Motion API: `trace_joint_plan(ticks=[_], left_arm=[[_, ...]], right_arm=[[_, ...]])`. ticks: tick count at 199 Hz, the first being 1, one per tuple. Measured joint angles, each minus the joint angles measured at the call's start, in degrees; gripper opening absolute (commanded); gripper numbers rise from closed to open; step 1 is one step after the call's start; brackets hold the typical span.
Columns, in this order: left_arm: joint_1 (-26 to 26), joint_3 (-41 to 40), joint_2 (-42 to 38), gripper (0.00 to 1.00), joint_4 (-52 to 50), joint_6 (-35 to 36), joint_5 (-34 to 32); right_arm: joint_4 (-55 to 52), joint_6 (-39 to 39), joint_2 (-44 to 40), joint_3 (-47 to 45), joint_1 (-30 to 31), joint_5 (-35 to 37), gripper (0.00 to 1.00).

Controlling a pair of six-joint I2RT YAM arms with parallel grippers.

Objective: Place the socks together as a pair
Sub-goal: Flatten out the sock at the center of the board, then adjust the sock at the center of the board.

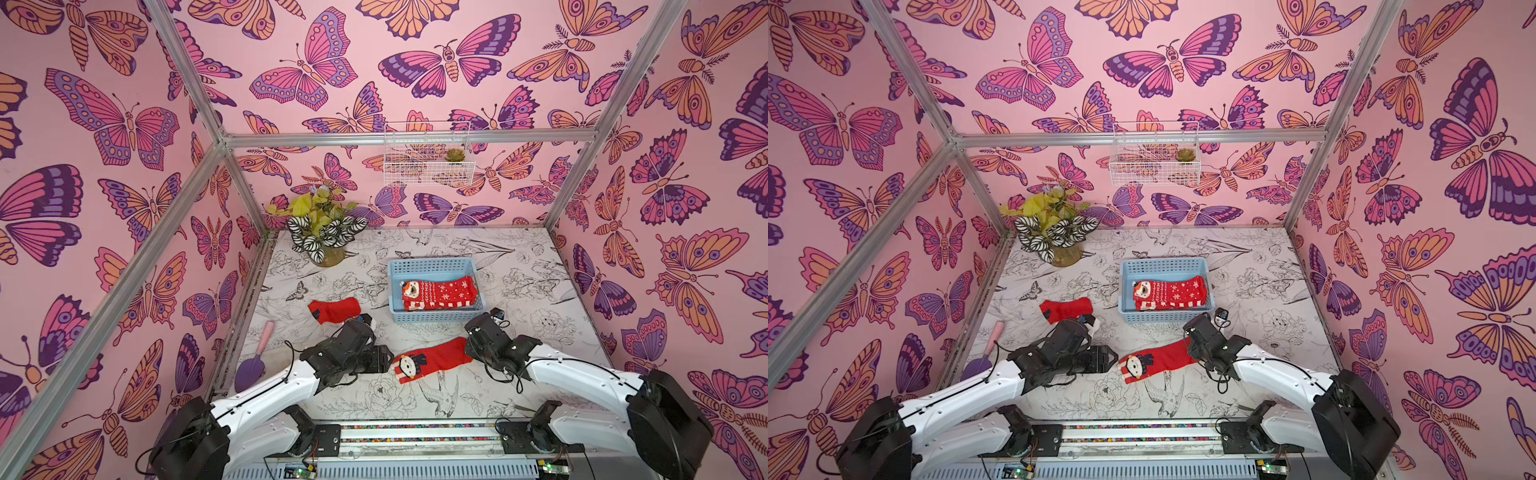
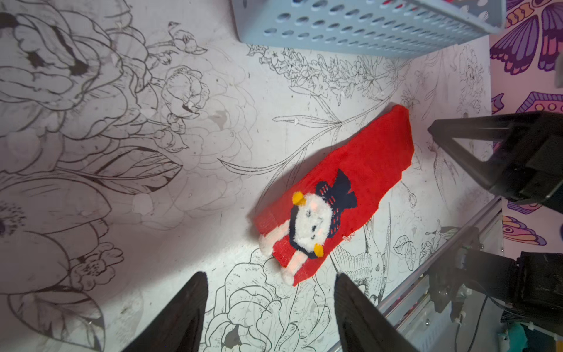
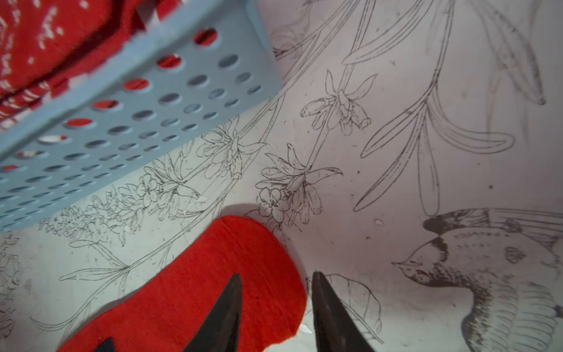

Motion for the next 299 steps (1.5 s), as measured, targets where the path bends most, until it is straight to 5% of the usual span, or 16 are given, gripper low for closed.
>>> trace_joint_plan(ticks=[55,144,206,244,299], left_arm=[[0.0,-0.4,-1.3,0.65,1.2,-3.9,-0.3],[-4.0,-4.4,0.9,0.64,6.7,-9.3,0.3],[-8.6,-5.1,4.3,0.61,8.2,-12.2,-2.0],[-11.1,-4.5,9.2,0.5,9.9,-12.9,-1.9],[-12.0,-1.2,16.9,0.46,14.7,-12.8,-1.9]], right_arm=[[1.9,-1.1,2.8,-0.6,-1.3,-2.2,0.39],[2.0,-0.9,3.3,-2.0,-1.3,-2.1,0.0],[-1.9,3.7,-12.3,-11.0,-1.6,-2.7,0.0],[-6.2,3.7,-21.4,-13.2,-1.6,-2.9,0.32],[-8.2,-0.1,-22.5,-9.8,-1.6,0.7,0.36]])
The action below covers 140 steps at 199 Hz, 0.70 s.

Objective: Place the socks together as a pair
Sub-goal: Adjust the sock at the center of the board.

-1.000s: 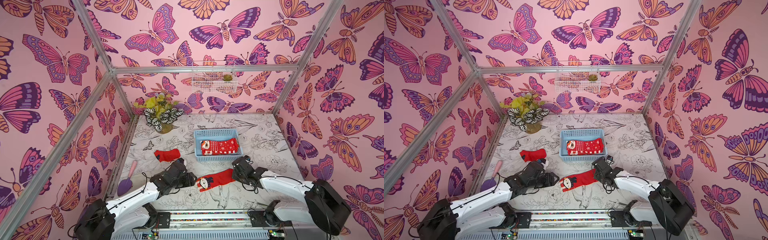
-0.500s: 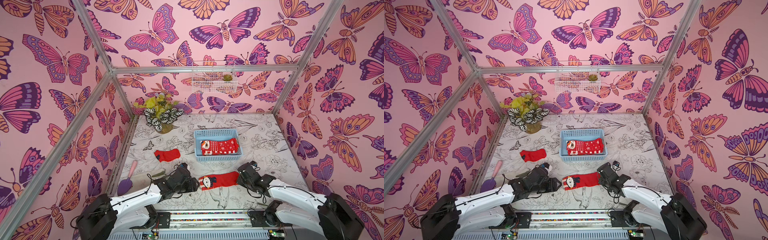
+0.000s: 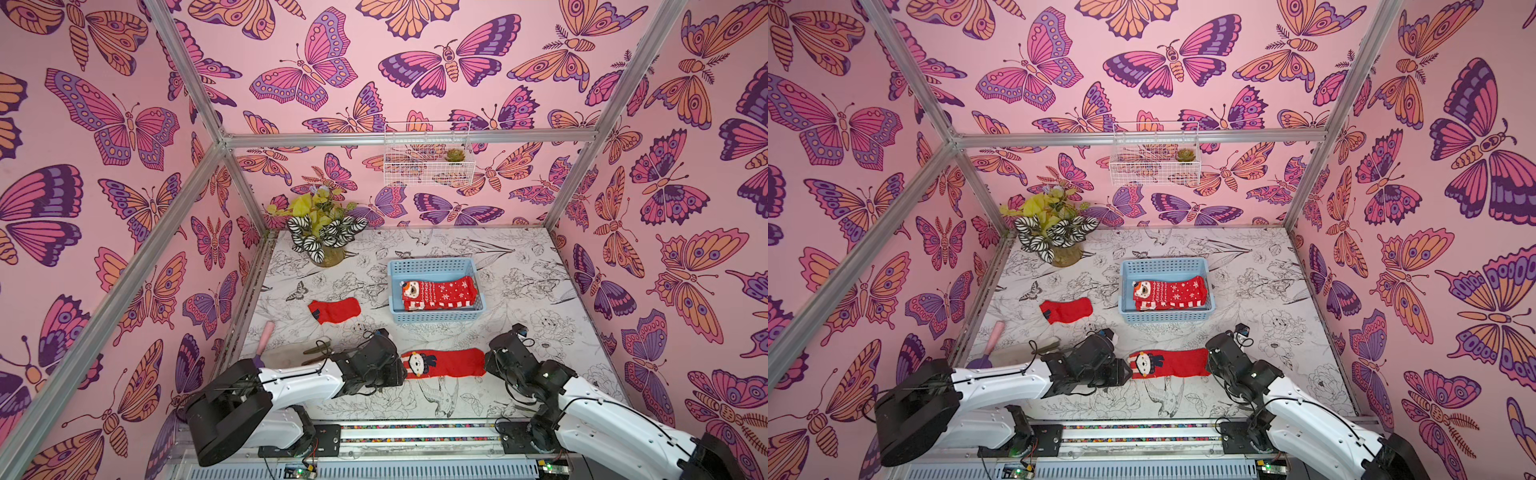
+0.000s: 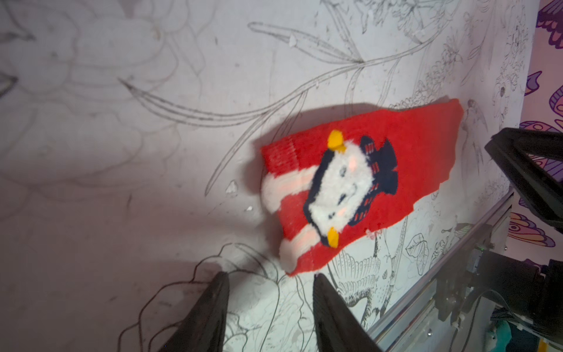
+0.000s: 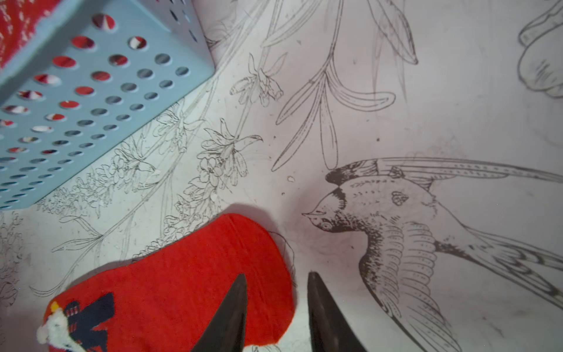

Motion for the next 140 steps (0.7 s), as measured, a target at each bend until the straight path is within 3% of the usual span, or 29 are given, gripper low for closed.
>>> trace_joint_plan(ticks=[23,44,63,84,125,131,140], left_arm=[[0.0,1.0,2.8,0.42,2.9,0.0,-0.1],[0.0,2.2,5.8,0.26,5.4,-0.1,-0.2],[0.0,2.6,7.2,0.24,6.4,0.5,-0.3],[0.1,2.3,6.2,0.03,5.2,1.0,-1.4],[2.4,1.4,-4.1,0.0,-5.1,5.1,-5.5],[3.0,1.4,-5.7,0.11,-6.6,5.7,-5.9],[4.0,1.5,-7.4,0.51,-8.4,6.7,-6.4]], right_arm=[[1.8,-1.5,3.3,0.9,0.0,0.0,0.36],[3.4,-2.6,7.0,1.6,0.0,-0.5,0.34],[4.0,-3.3,9.6,2.6,0.0,-0.7,0.31],[4.5,-5.2,10.8,3.5,0.0,-0.9,0.31],[6.8,-11.0,11.2,5.4,0.0,-1.9,0.31],[7.3,-11.9,11.3,5.9,0.0,-2.0,0.31],[8.2,-13.5,11.8,6.7,0.0,-2.4,0.31]])
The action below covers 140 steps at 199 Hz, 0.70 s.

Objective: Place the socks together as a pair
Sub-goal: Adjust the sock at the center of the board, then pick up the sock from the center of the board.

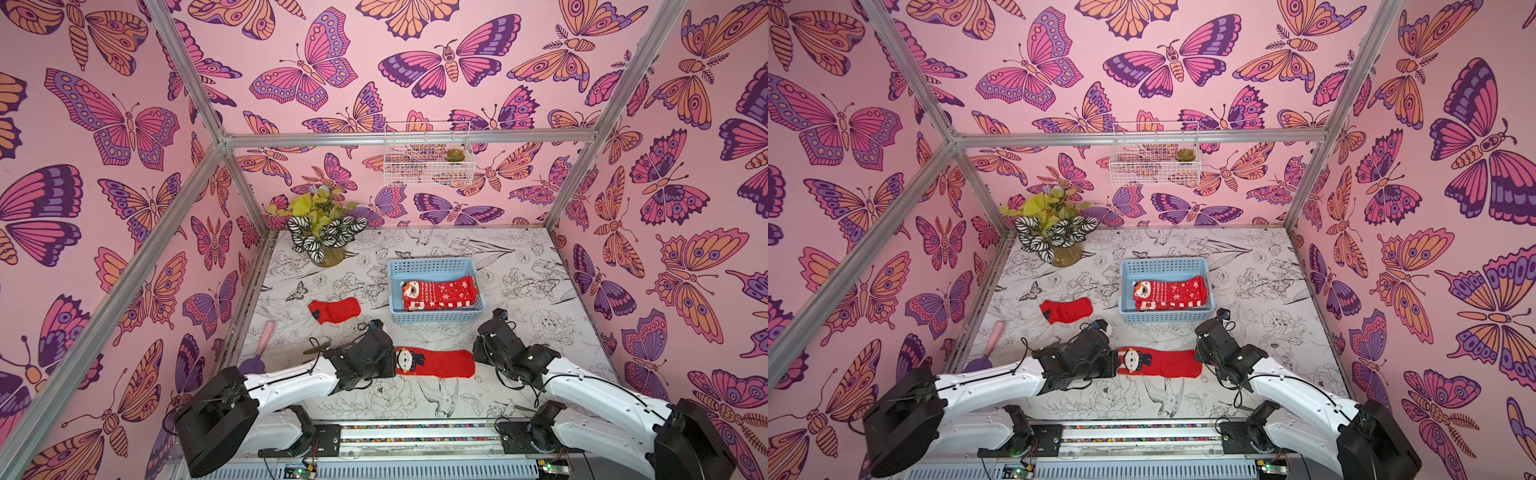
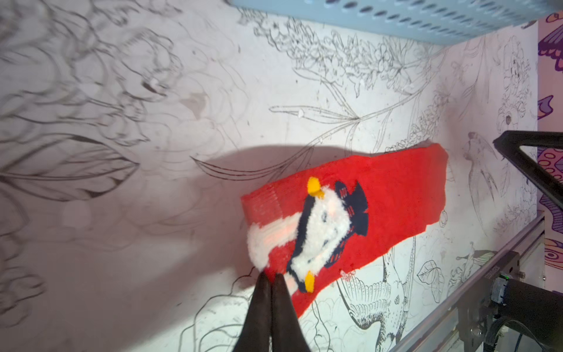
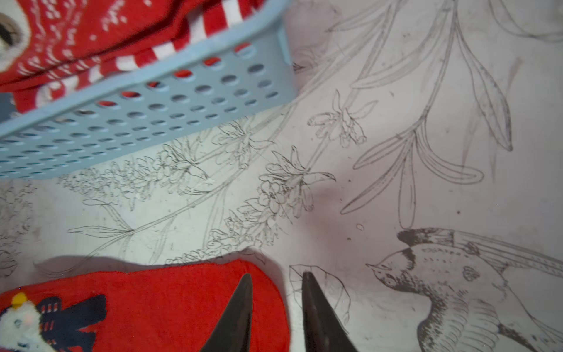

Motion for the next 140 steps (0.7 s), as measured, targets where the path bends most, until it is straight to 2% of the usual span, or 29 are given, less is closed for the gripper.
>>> trace_joint_plan(ticks=[4,8,22,62,83,99,120,140], left_arm=[[0.5,0.0,-0.7,0.61,-0.9,0.2,-0.2],[0.9,0.0,-1.2,0.67,-1.7,0.5,-0.3],[2.5,0.7,-2.0,0.73,-5.2,1.7,-0.7],[5.1,9.3,-2.1,0.73,-18.9,7.0,-5.4],[6.5,13.5,-2.0,0.73,-22.7,10.4,-9.2],[9.4,15.3,-1.4,0.73,-24.3,12.8,-11.0],[15.1,18.4,3.4,0.72,-25.2,15.6,-11.7],[18.2,21.6,10.0,0.7,-24.7,17.9,-12.4]], right_arm=[[0.5,-0.8,0.3,0.5,0.0,-0.3,0.31],[0.9,-1.6,0.6,1.0,-0.1,-0.7,0.31],[2.5,-4.4,1.8,2.6,-0.1,-2.0,0.29],[9.4,-10.1,1.3,1.9,-0.2,-3.2,0.29],[11.4,-11.7,-3.6,-1.3,-0.2,-3.6,0.32],[12.9,-11.8,-7.3,-3.8,-0.2,-3.0,0.32],[13.0,-12.5,-9.7,-5.2,-0.2,-2.2,0.31],[13.1,-13.1,-10.5,-5.2,-0.2,-2.4,0.3]])
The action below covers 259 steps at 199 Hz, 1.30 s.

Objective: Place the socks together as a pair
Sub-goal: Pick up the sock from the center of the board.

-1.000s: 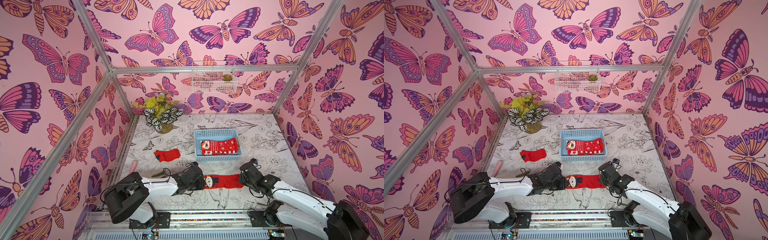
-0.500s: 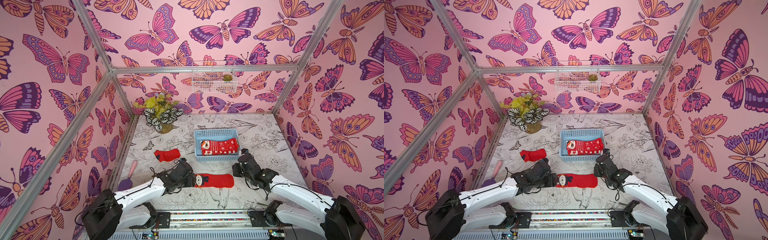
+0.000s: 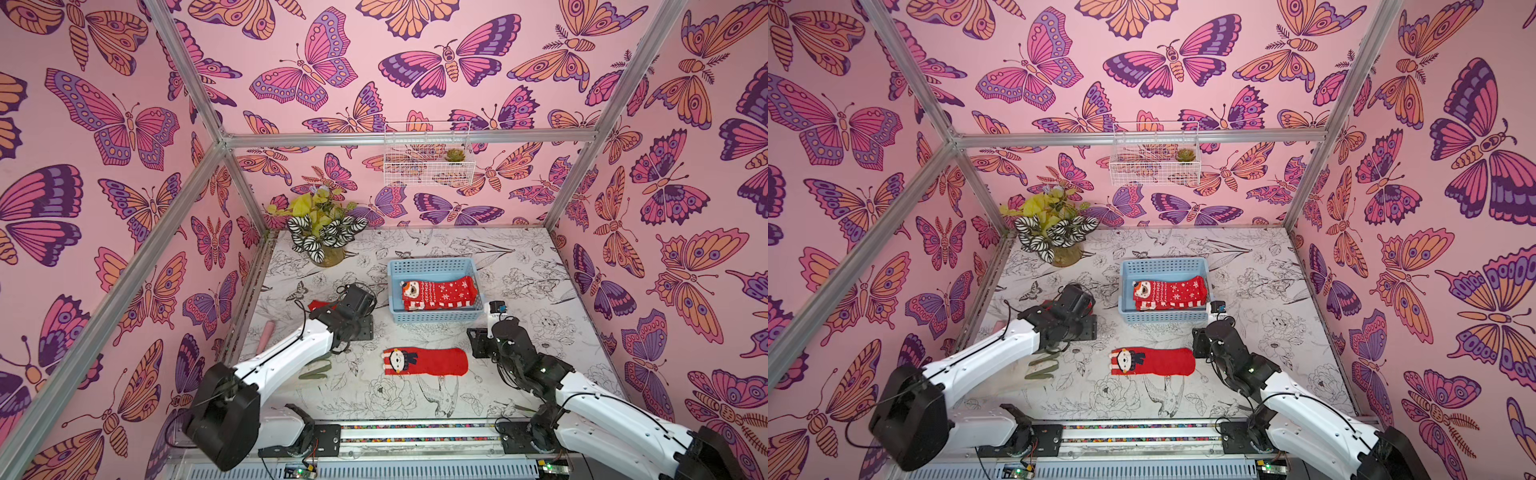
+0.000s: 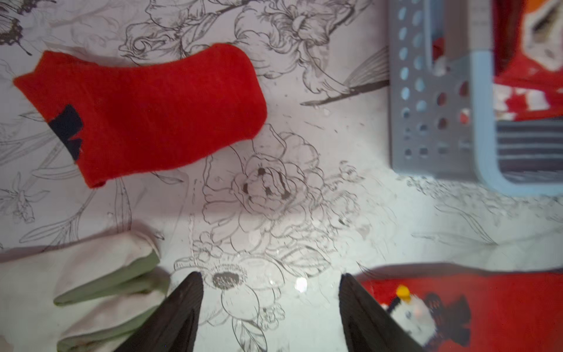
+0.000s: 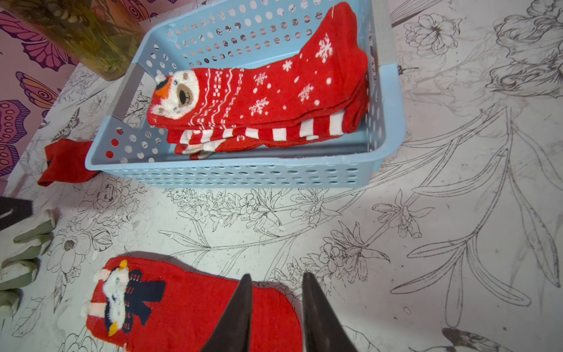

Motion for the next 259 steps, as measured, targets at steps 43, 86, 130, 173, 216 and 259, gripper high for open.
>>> trace_joint_plan(ticks=[43,86,130,173,216,259], left_arm=[[2.9,7.7,14.2,0.59,2.8,4.4,-2.2],[7.5,13.3,22.5,0.53,5.3,6.6,-3.1],[9.0,16.6,27.0,0.49,6.6,7.0,-2.5],[9.0,18.6,30.7,0.26,7.5,7.0,-2.3],[9.0,19.7,32.0,0.0,8.3,7.6,-1.9],[9.3,18.3,29.8,0.0,8.3,7.2,1.3]], right_arm=[[0.1,-1.1,-2.7,-0.1,0.0,-0.5,0.3],[0.2,-1.1,-3.0,-0.3,0.0,-0.7,0.3],[1.3,-1.5,-2.7,-0.6,0.0,-2.8,0.3],[2.2,-1.6,-2.6,-1.0,0.0,-3.9,0.28],[3.0,-2.0,-1.2,-1.0,0.0,-3.9,0.22],[3.1,-2.4,-1.4,-1.0,0.0,-3.9,0.22]])
